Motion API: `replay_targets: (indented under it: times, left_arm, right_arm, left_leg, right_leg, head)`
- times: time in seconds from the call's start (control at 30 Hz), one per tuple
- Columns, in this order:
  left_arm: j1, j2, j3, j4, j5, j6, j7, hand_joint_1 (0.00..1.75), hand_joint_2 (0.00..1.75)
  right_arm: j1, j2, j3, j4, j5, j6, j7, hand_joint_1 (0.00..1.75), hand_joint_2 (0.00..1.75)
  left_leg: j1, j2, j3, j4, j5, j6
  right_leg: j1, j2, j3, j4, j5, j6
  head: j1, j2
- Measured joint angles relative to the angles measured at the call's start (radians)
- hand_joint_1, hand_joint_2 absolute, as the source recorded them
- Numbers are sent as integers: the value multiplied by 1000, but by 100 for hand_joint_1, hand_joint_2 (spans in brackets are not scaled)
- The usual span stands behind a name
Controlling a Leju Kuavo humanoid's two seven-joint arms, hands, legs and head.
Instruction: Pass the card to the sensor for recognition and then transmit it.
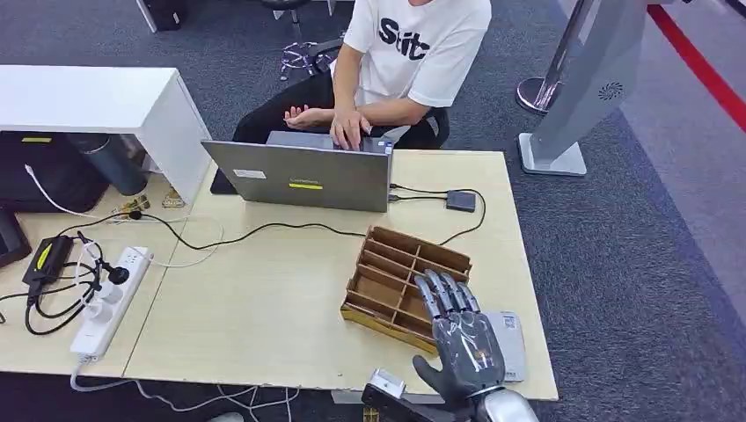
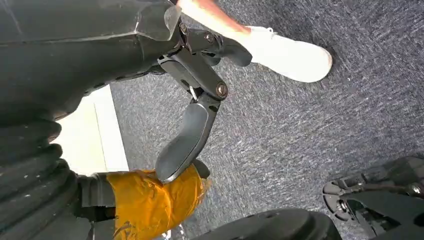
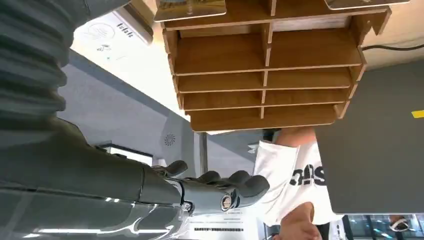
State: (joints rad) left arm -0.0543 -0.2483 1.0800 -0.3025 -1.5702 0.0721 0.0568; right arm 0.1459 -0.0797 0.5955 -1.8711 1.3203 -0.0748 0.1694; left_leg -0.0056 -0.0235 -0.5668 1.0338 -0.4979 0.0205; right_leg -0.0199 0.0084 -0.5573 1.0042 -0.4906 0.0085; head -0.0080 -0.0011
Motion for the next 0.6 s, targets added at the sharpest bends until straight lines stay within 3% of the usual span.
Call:
replay_targets:
  times: [0.6]
  left_arm:
    - [0, 3, 0, 0, 0, 1, 0, 0, 175]
  right_arm:
    - [0, -7, 5, 9, -1, 2, 15, 0, 175]
  left_leg:
    - [0, 0, 0, 0, 0, 0]
  right_leg:
    - [0, 0, 0, 0, 0, 0]
  head:
    - [0, 0]
